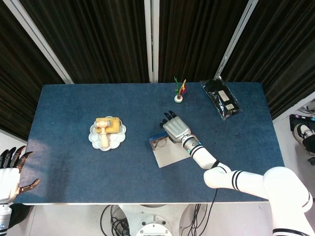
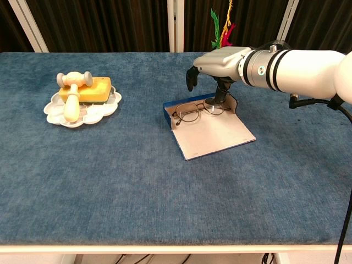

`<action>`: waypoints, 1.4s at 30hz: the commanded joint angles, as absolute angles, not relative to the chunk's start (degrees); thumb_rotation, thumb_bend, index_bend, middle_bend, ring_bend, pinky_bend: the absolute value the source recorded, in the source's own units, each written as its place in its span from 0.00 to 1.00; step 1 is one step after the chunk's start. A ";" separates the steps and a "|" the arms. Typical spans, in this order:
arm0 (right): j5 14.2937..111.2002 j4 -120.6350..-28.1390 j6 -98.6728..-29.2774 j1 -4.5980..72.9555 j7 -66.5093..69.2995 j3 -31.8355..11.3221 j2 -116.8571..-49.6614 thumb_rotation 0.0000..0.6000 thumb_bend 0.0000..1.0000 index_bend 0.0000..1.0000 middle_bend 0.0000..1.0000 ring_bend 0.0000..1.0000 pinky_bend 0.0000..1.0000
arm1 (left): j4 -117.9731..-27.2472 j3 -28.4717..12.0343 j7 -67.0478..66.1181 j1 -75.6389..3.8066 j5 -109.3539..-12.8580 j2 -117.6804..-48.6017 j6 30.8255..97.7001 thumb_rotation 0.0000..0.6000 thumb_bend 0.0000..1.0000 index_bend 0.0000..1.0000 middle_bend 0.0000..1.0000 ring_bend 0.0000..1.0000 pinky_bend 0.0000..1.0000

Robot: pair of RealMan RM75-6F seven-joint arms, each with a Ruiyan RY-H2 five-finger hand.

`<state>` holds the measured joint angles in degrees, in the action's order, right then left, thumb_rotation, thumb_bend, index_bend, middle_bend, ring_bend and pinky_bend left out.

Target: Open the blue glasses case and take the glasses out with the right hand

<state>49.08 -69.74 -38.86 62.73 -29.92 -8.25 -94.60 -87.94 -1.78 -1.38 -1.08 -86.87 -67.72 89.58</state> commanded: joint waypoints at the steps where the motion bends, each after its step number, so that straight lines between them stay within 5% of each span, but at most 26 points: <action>1: 48.76 -69.48 -38.87 62.86 -30.04 -8.15 -94.77 1.00 0.34 0.32 0.23 0.00 0.00 | -87.92 -1.80 -1.43 -1.16 -86.88 -67.75 89.49 1.00 0.04 0.21 0.07 0.00 0.00; 33: 46.64 -66.52 -38.24 64.31 -29.68 -8.20 -97.12 1.00 0.43 0.45 0.24 0.00 0.00 | -87.07 -1.87 -0.72 -1.12 -86.56 -68.03 89.20 1.00 0.04 0.21 0.07 0.00 0.00; 42: 46.57 -66.75 -39.10 64.34 -29.77 -8.27 -97.14 1.00 0.44 0.55 0.27 0.00 0.00 | -87.15 -1.97 -0.89 -1.26 -86.55 -67.95 89.07 1.00 0.04 0.21 0.07 0.00 0.00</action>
<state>46.49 -66.68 -39.00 64.38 -29.80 -8.24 -97.16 -87.15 -1.97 -0.89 -1.26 -86.55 -67.95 89.07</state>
